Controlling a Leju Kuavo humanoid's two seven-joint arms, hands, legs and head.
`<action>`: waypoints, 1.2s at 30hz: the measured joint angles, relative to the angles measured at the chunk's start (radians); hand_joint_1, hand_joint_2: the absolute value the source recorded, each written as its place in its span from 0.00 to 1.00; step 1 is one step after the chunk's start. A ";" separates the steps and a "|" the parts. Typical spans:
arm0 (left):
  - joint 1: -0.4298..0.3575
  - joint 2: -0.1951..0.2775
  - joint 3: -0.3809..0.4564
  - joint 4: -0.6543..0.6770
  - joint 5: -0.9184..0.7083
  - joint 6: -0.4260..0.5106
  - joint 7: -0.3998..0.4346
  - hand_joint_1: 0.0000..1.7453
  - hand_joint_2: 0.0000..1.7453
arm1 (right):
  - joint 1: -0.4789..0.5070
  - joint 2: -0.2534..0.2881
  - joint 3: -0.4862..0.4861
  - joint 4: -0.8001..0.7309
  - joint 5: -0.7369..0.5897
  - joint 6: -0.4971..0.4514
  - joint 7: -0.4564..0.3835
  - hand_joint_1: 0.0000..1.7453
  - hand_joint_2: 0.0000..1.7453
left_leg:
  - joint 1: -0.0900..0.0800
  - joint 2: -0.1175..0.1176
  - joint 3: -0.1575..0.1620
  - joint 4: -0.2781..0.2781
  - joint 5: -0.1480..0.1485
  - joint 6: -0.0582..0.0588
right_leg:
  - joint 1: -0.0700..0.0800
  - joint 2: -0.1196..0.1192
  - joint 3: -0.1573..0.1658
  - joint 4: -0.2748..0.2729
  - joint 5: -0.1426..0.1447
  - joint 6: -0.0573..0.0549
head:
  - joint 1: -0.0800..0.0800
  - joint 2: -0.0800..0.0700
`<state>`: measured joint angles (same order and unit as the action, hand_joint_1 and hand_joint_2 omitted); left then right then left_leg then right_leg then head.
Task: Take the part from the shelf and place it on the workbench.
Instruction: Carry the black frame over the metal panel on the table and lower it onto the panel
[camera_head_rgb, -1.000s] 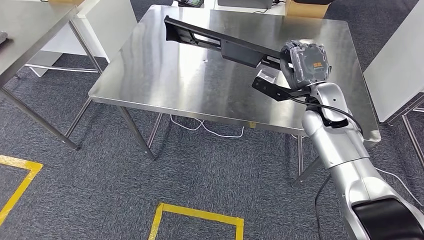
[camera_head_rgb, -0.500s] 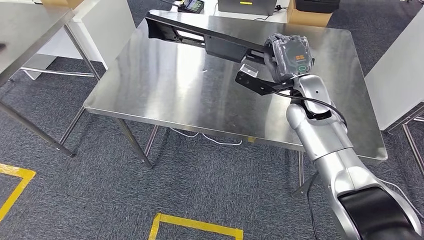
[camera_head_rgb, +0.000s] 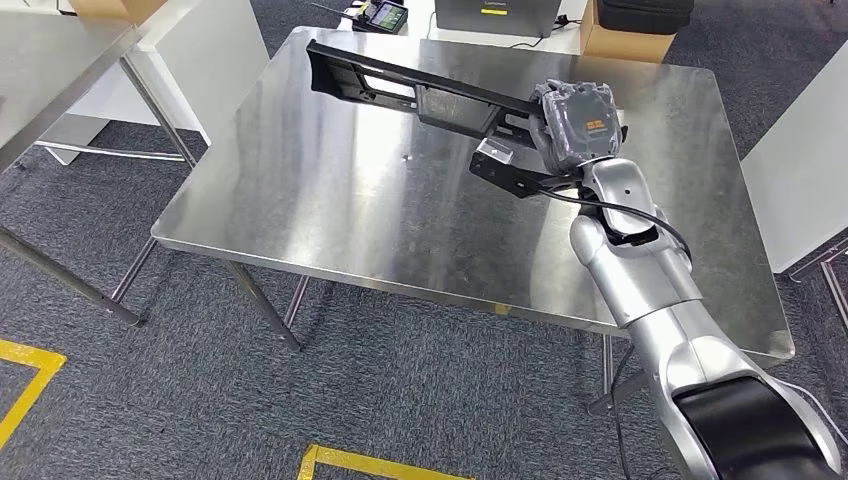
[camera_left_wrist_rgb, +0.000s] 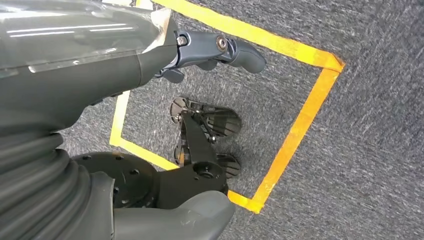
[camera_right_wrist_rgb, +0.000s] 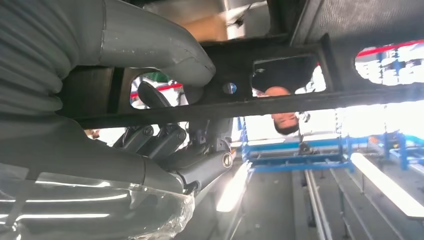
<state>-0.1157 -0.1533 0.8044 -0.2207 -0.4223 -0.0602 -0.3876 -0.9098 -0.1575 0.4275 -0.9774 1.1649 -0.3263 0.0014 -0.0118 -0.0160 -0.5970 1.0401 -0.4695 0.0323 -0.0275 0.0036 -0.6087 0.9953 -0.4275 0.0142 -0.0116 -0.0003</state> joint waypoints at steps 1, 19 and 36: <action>-0.001 0.000 0.000 0.000 -0.001 -0.001 0.000 0.00 1.00 | -0.001 -0.002 -0.001 0.002 0.012 -0.002 0.007 1.00 1.00 | 0.004 0.004 -0.032 0.052 -0.010 -0.008 | -0.002 0.001 0.009 -0.001 -0.005 -0.007 | -0.001 0.000; -0.007 0.004 0.000 -0.001 -0.024 0.012 -0.062 0.00 1.00 | -0.030 -0.002 0.031 0.214 0.399 -0.137 0.237 1.00 1.00 | 0.012 0.010 -0.046 -0.088 0.117 0.042 | 0.013 0.004 -0.046 0.235 -0.172 0.014 | -0.003 0.000; -0.014 0.008 0.012 -0.004 -0.002 -0.022 -0.212 0.00 1.00 | -0.113 0.084 0.245 0.521 0.404 -0.159 0.336 0.25 1.00 | 0.030 0.008 -0.185 0.251 -0.060 -0.032 | -0.008 -0.001 0.003 0.012 -0.006 0.003 | -0.009 0.000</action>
<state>-0.1292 -0.1455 0.8160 -0.2251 -0.4242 -0.0820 -0.5998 -1.0224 -0.0737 0.6728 -0.4561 1.5690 -0.4857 0.3378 0.0180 -0.0081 -0.7820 1.2913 -0.5295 0.0000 -0.0354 0.0030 -0.6056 1.0069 -0.4336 0.0167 -0.0208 -0.0004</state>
